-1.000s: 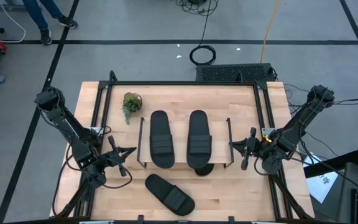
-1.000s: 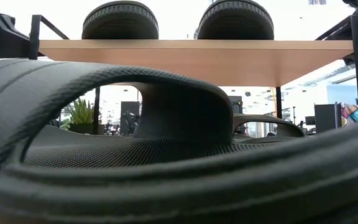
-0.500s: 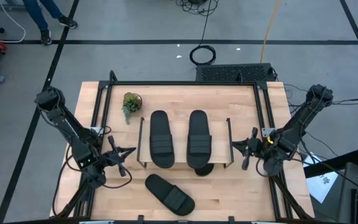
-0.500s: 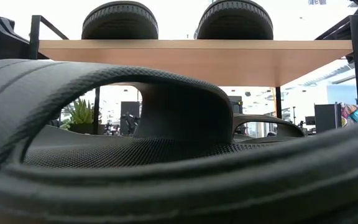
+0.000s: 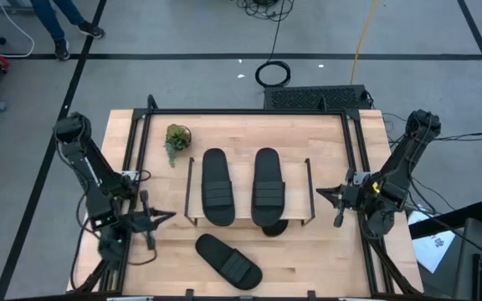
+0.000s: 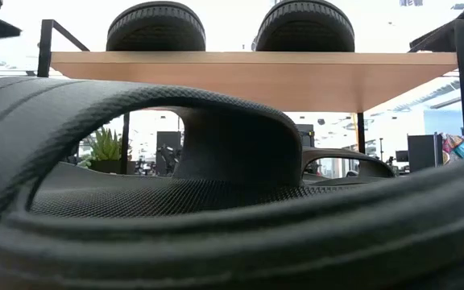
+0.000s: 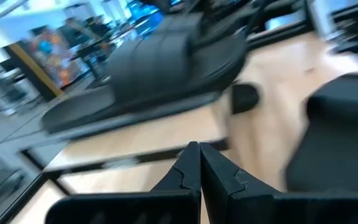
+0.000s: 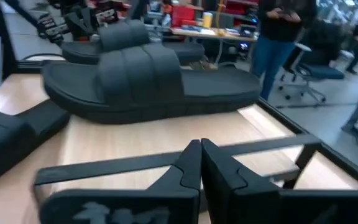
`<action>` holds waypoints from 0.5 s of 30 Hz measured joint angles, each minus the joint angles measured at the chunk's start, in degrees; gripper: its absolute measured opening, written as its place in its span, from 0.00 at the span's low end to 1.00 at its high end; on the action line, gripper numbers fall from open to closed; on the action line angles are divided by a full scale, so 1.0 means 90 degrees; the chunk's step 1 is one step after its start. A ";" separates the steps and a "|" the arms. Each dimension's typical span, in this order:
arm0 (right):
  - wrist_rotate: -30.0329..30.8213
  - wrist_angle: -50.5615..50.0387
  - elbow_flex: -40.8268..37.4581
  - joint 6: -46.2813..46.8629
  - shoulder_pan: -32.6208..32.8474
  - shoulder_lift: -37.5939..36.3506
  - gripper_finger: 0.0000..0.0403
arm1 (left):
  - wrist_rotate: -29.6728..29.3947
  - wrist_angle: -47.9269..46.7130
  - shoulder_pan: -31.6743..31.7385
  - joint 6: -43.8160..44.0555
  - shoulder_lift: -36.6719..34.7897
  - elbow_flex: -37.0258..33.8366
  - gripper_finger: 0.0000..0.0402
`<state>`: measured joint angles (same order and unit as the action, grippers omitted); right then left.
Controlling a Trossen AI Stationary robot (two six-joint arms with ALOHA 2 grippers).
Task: Pick and place slides into the shelf
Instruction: Put the black slipper under the shelf
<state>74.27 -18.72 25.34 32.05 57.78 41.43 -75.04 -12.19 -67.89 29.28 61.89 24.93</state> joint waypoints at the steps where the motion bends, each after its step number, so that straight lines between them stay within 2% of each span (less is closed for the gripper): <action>1: -0.0004 0.0137 0.0000 -0.0204 0.0048 -0.0033 0.00 | 0.0003 0.0100 -0.0128 -0.0090 0.0000 0.0068 0.00; 3: -0.0041 0.0444 0.0000 -0.0591 0.0155 -0.0073 0.00 | 0.0213 0.0415 -0.0310 -0.0250 0.0000 0.0200 0.00; 7: -0.0075 0.1250 0.0002 -0.1376 0.0401 0.0025 0.00 | 0.1364 0.1514 -0.0334 -0.0631 0.0148 0.0347 0.00; 9: -0.0118 0.1746 0.0003 -0.1867 0.0560 0.0210 0.00 | 0.1689 0.2105 -0.0312 -0.1030 0.0425 0.0347 0.00; 12: -0.0401 0.2783 0.0005 -0.2728 0.0800 0.0607 0.00 | 0.1774 0.2649 -0.0292 -0.1380 0.0934 0.0347 0.00; 15: -0.0989 0.4288 0.0005 -0.3851 0.0988 0.1224 0.00 | 0.1614 0.2913 -0.0285 -0.1376 0.1396 0.0347 0.00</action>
<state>65.36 19.87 25.39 -2.61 66.67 52.45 -60.51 14.03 -70.45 16.90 74.45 28.05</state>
